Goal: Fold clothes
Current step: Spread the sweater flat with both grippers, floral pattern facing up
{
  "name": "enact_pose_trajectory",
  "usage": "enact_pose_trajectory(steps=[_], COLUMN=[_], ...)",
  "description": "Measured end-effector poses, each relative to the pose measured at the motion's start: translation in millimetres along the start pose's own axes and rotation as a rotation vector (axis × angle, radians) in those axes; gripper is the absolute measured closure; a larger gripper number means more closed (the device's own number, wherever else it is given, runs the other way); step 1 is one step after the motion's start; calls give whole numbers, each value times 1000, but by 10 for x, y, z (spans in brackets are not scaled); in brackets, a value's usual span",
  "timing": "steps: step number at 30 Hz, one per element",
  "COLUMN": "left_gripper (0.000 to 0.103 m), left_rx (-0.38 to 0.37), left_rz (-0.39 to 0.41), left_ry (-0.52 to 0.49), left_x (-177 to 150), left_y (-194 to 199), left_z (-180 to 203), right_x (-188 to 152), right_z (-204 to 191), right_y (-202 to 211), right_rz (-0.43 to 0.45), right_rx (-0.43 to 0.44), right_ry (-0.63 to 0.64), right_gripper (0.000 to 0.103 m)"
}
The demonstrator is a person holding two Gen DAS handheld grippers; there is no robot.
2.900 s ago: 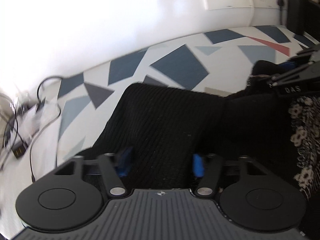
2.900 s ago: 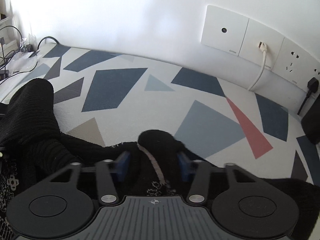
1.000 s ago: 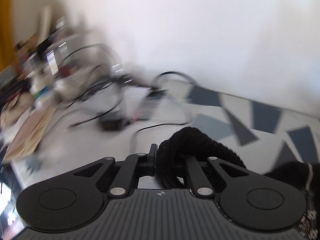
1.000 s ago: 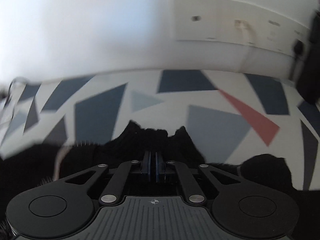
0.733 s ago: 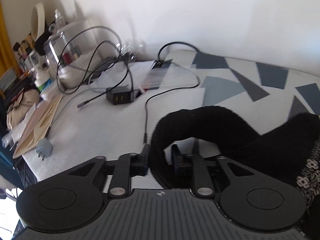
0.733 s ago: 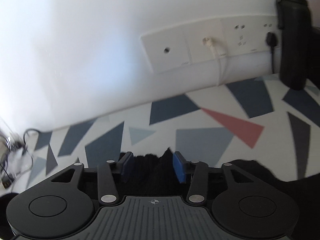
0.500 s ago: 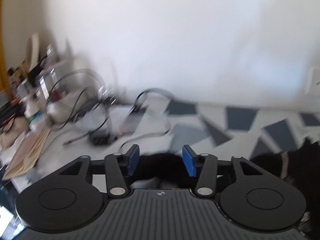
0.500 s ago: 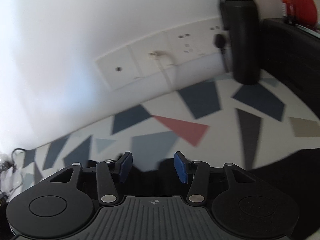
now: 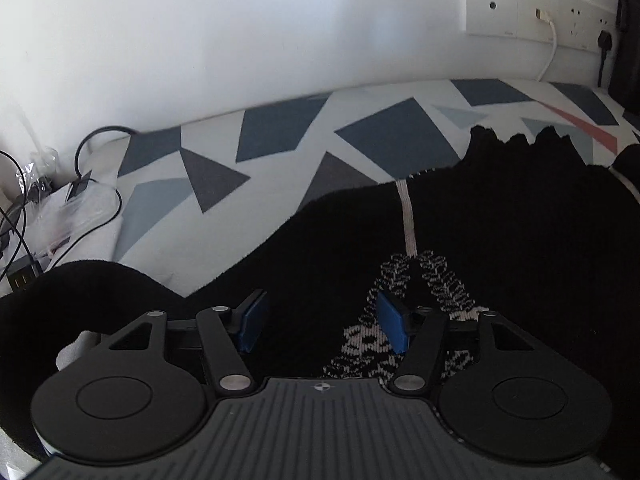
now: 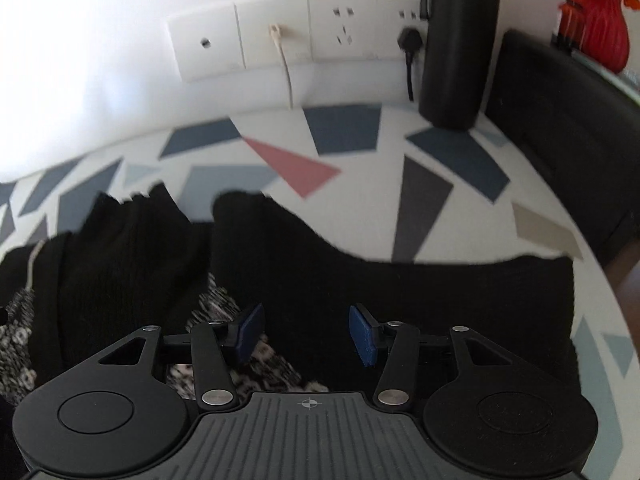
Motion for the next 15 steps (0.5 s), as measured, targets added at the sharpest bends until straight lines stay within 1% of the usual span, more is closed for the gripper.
enact_pose_trajectory(steps=[3,4,5,8,12,15], left_gripper=[33,28,25,24,24,22], left_rx=[18,32,45,53,131,138], left_rz=[13,23,30,21,38,32], left_ry=[-56,-66,-57,7,-40,6], left_x=[-3,-8,-12,-10,-34,-34], left_y=[-17,-26,-47,-103,-99,-104], left_z=[-3,-40,-93,-278,-345,-389], right_x=[3,25,46,173,389,500], right_z=[-68,-93,-119,-169,-265,-302], right_y=[-79,-110,-140,-245,-398,-486], right_rz=[13,19,25,35,46,64], right_rx=[-19,-26,-33,-31,-23,-6], right_ry=[47,58,69,58,72,87], right_gripper=[51,50,48,44,44,43])
Point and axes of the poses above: each gripper's, at about its wrist camera, not at the fingertips, and y roughly against the way its jaws point, z to its right, x to its top, the point moved 5 cm from there along -y, roughly the way its jaws point, and after that the axes turned 6 degrees about -z, right-handed, at the moved point
